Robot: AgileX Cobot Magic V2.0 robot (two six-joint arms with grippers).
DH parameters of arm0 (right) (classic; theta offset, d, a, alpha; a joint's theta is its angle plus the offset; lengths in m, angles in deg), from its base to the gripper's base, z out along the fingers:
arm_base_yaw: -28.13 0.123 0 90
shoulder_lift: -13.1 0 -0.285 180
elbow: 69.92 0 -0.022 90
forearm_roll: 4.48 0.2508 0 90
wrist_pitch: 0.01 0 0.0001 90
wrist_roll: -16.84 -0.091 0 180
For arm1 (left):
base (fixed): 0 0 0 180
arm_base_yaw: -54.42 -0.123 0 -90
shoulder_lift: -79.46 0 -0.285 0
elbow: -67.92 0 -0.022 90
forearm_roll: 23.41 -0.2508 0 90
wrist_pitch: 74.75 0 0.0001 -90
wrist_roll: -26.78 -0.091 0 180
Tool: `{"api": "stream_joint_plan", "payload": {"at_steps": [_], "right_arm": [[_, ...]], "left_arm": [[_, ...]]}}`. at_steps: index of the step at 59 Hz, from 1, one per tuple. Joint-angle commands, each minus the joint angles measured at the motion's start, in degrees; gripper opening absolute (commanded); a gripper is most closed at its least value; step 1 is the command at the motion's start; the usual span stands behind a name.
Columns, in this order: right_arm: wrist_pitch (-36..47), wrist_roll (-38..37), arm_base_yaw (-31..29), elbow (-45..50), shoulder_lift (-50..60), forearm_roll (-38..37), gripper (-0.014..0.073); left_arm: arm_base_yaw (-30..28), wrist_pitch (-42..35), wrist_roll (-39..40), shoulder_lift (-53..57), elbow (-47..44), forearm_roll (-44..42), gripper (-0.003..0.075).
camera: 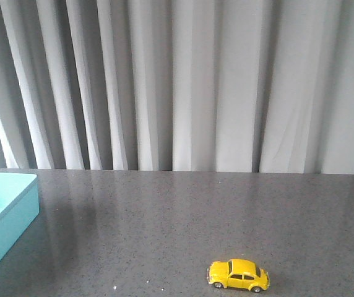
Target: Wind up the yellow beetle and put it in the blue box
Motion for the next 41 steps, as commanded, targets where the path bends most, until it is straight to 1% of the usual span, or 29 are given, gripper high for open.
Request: {"api": "stream_joint_plan", "payload": {"at_steps": [1, 6, 13, 19, 24, 31, 36, 41], "right_arm": [[8.05, 1.49, -0.15, -1.91, -0.78, 0.67, 0.0680], [9.48, 1.57, -0.15, -2.31, -1.79, 0.72, 0.0679], [4.37, 2.17, -0.15, -7.30, -6.11, 0.99, 0.0654], [-2.14, 3.47, -0.15, -16.45, -13.06, 3.27, 0.0630], [-7.54, 5.74, -0.15, -24.70, -19.55, 7.32, 0.0612], [-17.28, 7.91, -0.15, -37.19, -31.15, 13.44, 0.0593], [-21.92, 7.88, -0.15, -44.11, -38.66, 17.63, 0.0592], [-26.34, 6.99, 0.22, -50.30, -46.09, 20.27, 0.0592]], "left_arm": [[0.42, -3.93, 0.50, 0.33, 0.84, -0.10, -0.0006], [0.42, -3.93, 0.50, 0.33, 0.84, -0.10, -0.0006], [0.42, -3.93, 0.50, 0.33, 0.84, -0.10, -0.0006], [0.42, -3.93, 0.50, 0.33, 0.84, -0.10, -0.0006], [0.42, -3.93, 0.50, 0.33, 0.84, -0.10, -0.0006], [0.42, -3.93, 0.50, 0.33, 0.84, -0.10, -0.0006], [0.42, -3.93, 0.50, 0.33, 0.84, -0.10, -0.0006], [0.42, -3.93, 0.50, 0.33, 0.84, -0.10, -0.0006]]}}
